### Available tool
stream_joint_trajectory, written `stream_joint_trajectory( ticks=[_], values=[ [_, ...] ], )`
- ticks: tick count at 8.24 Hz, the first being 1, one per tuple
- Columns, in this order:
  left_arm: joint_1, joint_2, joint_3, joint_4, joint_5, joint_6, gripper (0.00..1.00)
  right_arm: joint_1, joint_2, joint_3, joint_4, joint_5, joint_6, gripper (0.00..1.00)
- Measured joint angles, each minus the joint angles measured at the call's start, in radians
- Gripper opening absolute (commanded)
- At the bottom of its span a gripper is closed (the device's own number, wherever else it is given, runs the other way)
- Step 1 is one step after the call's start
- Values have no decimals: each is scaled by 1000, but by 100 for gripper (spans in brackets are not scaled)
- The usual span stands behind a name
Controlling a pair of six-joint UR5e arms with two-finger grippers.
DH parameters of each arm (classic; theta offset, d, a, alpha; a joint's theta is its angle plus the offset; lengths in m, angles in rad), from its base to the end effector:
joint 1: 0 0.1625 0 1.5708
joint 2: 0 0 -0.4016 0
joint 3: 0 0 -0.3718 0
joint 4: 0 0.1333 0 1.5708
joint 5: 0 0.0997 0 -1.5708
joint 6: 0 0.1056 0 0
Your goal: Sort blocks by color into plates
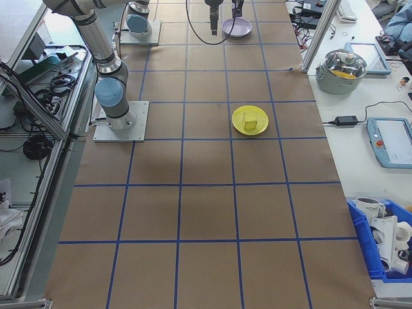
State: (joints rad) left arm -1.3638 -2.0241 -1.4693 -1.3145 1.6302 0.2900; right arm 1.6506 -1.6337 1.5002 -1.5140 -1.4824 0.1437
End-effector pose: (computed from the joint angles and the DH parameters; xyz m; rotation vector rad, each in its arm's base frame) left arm 0.0019 -0.6271 0.2810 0.1331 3.1002 0.1664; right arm 0.1781 -0.4379 0.5156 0.0921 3.0422 -0.1010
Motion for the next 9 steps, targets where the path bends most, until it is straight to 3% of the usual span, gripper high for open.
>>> stream_joint_trajectory(
  ticks=[1, 2, 6, 9],
  values=[
    [7, -35, 0, 44, 7, 11, 7, 0, 0, 0, 0, 0, 0, 100],
    [9, -64, 0, 81, 6, 15, 98, 0, 0, 0, 0, 0, 0, 100],
    [8, -97, 1, 115, -8, 6, 100, 0, 0, 1, -6, 0, 0, 100],
    [-7, -19, 1, 48, -13, -63, 100, 0, 0, 1, -8, 0, 0, 100]
  ],
)
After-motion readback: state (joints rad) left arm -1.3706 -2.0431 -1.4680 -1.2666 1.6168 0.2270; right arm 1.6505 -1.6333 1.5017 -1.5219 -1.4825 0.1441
